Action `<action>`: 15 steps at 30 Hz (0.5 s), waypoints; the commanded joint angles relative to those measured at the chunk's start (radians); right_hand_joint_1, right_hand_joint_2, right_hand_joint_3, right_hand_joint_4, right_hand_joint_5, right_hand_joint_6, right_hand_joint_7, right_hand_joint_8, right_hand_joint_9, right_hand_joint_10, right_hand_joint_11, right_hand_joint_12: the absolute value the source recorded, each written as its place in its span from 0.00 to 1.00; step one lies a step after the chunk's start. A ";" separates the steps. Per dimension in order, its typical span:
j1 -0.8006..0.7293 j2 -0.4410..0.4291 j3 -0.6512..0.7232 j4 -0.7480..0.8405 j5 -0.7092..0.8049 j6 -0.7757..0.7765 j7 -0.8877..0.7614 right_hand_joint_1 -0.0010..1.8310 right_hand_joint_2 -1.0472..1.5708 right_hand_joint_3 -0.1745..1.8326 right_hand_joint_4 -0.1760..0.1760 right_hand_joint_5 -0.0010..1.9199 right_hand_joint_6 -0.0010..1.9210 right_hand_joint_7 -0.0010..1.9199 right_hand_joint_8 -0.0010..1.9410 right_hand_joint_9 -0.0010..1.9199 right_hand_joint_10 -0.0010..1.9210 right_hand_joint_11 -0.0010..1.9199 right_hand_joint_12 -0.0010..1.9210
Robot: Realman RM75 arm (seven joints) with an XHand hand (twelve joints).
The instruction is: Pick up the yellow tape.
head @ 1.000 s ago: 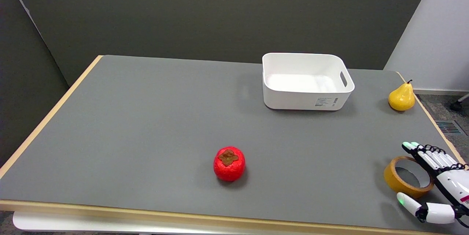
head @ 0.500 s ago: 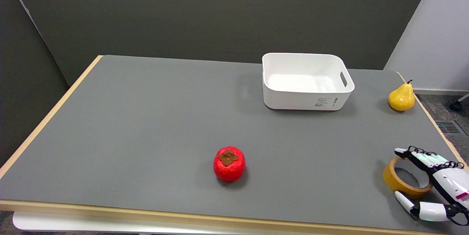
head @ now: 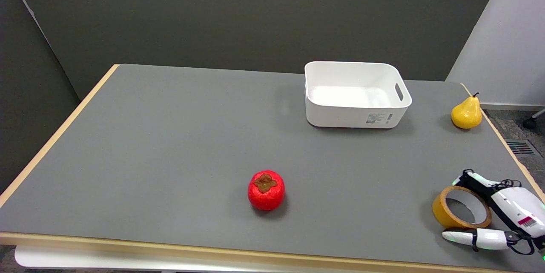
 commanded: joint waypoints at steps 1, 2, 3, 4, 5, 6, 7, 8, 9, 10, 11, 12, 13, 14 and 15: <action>0.024 0.072 0.077 0.188 -0.017 0.067 -0.002 0.65 0.84 0.21 0.12 0.30 0.79 0.46 0.70 0.44 0.68 0.41 0.92; 0.029 0.077 0.099 0.206 -0.019 0.067 -0.002 0.65 0.84 0.21 0.12 0.30 0.79 0.46 0.70 0.44 0.68 0.41 0.92; 0.034 0.082 0.115 0.223 -0.020 0.064 -0.002 0.65 0.84 0.21 0.13 0.30 0.79 0.45 0.70 0.44 0.68 0.41 0.92; 0.044 0.089 0.130 0.246 -0.024 0.057 -0.002 0.65 0.84 0.21 0.14 0.30 0.79 0.45 0.70 0.44 0.68 0.41 0.92; 0.059 0.097 0.145 0.269 -0.026 0.045 -0.002 0.64 0.84 0.21 0.15 0.30 0.79 0.45 0.70 0.44 0.68 0.41 0.92; 0.069 0.103 0.154 0.282 -0.027 0.036 -0.002 0.64 0.84 0.21 0.15 0.30 0.79 0.45 0.70 0.44 0.68 0.41 0.92; 0.079 0.113 0.164 0.299 -0.027 0.019 -0.002 0.64 0.84 0.21 0.16 0.30 0.79 0.45 0.70 0.44 0.68 0.42 0.93; 0.095 0.129 0.172 0.323 -0.027 -0.008 -0.002 0.64 0.84 0.21 0.16 0.30 0.79 0.45 0.70 0.44 0.68 0.42 0.93; 0.106 0.139 0.177 0.341 -0.028 -0.028 -0.002 0.64 0.84 0.21 0.16 0.30 0.79 0.45 0.70 0.44 0.68 0.42 0.93; 0.124 0.154 0.183 0.367 -0.029 -0.062 -0.002 0.64 0.83 0.21 0.16 0.30 0.79 0.46 0.70 0.44 0.68 0.42 0.93; 0.145 0.170 0.189 0.395 -0.034 -0.095 -0.002 0.64 0.83 0.21 0.16 0.30 0.79 0.46 0.70 0.44 0.68 0.42 0.93; 0.163 0.182 0.192 0.416 -0.039 -0.123 -0.002 0.64 0.83 0.22 0.16 0.30 0.79 0.46 0.70 0.44 0.68 0.42 0.93; 0.191 0.195 0.192 0.438 -0.047 -0.164 -0.002 0.64 0.83 0.22 0.16 0.30 0.79 0.46 0.70 0.44 0.68 0.42 0.93; 0.231 0.212 0.189 0.460 -0.056 -0.216 -0.002 0.64 0.83 0.22 0.17 0.30 0.79 0.46 0.70 0.44 0.68 0.42 0.93; 0.266 0.224 0.184 0.473 -0.062 -0.256 -0.002 0.64 0.83 0.22 0.17 0.30 0.79 0.46 0.70 0.44 0.68 0.42 0.93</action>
